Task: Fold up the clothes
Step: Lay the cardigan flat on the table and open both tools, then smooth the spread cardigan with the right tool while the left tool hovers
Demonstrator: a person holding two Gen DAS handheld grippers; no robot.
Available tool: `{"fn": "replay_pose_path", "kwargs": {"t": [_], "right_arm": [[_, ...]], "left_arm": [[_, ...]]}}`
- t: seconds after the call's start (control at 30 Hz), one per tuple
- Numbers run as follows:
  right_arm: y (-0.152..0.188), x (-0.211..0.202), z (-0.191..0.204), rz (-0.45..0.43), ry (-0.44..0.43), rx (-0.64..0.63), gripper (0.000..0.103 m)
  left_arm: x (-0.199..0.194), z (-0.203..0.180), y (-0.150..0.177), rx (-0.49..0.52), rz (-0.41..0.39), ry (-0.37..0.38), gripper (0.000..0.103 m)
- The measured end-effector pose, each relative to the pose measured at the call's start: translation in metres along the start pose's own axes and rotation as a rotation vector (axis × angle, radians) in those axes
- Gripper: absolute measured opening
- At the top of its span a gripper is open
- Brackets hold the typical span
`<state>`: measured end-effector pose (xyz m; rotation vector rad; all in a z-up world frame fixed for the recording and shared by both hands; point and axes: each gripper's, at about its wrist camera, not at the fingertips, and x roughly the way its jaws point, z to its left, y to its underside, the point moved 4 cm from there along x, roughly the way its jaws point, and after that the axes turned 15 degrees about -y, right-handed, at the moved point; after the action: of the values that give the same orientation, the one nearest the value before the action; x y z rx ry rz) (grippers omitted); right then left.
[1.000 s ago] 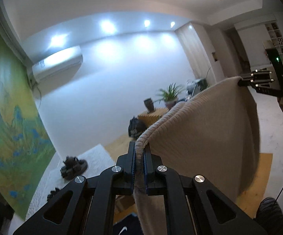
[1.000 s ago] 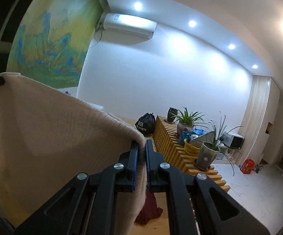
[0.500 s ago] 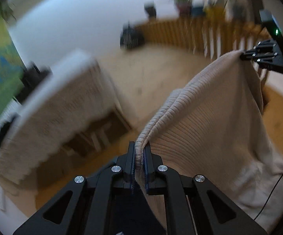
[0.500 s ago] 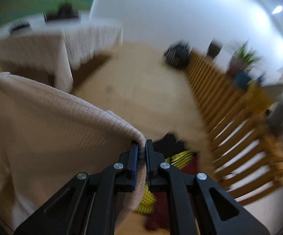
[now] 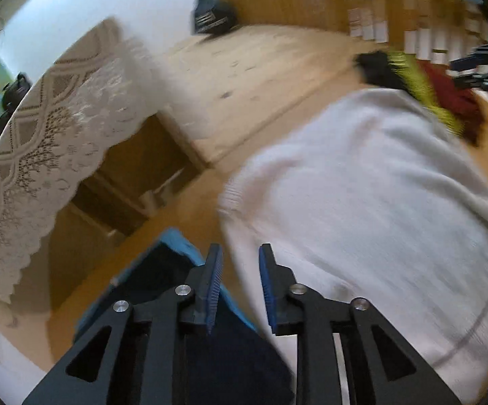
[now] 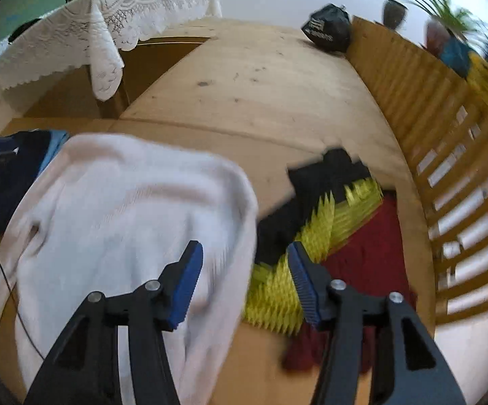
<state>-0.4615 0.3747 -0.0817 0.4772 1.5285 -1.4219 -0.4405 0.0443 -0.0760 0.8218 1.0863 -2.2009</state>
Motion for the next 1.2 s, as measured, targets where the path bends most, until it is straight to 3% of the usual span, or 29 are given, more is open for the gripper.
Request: {"fn": "replay_pose_path", "kwargs": {"t": [0.17,0.3,0.43,0.63,0.77,0.83,0.87,0.9,0.93,1.03,1.2], "right_arm": [[0.091,-0.003,0.009,0.117,-0.058,0.077,0.052],[0.138,0.011,0.019,0.192,-0.081,0.103,0.052],[0.167,0.023,0.031,0.246,-0.075,0.087,0.052],[0.176,0.019,0.038,0.247,-0.116,0.106,0.052],[0.177,0.019,0.042,0.267,-0.207,0.147,0.052],[0.178,0.022,0.046,0.276,-0.201,0.132,0.051],[0.178,0.022,0.048,0.273,-0.190,0.113,0.041],[0.178,0.021,0.050,0.269,-0.192,0.107,0.021],[0.178,0.019,0.052,0.266,-0.202,0.109,0.015],[0.179,0.014,0.051,0.264,-0.194,0.094,0.013],[0.172,-0.009,0.005,0.218,-0.062,0.118,0.013]], "left_arm": [[-0.027,-0.066,0.060,0.080,0.037,0.165,0.023],[-0.053,-0.107,0.098,0.088,0.080,0.255,0.023],[-0.081,-0.147,0.119,0.122,0.071,0.335,0.023],[-0.095,-0.183,0.124,0.183,0.071,0.380,0.023],[-0.094,-0.195,0.125,0.229,0.074,0.366,0.023],[-0.090,-0.199,0.126,0.234,0.084,0.372,0.023],[-0.088,-0.201,0.127,0.236,0.090,0.372,0.023],[-0.084,-0.202,0.126,0.239,0.094,0.373,0.023],[-0.082,-0.203,0.126,0.243,0.097,0.373,0.022],[-0.080,-0.204,0.126,0.252,0.101,0.369,0.023],[-0.077,-0.201,0.127,0.250,0.111,0.389,0.024]]}}
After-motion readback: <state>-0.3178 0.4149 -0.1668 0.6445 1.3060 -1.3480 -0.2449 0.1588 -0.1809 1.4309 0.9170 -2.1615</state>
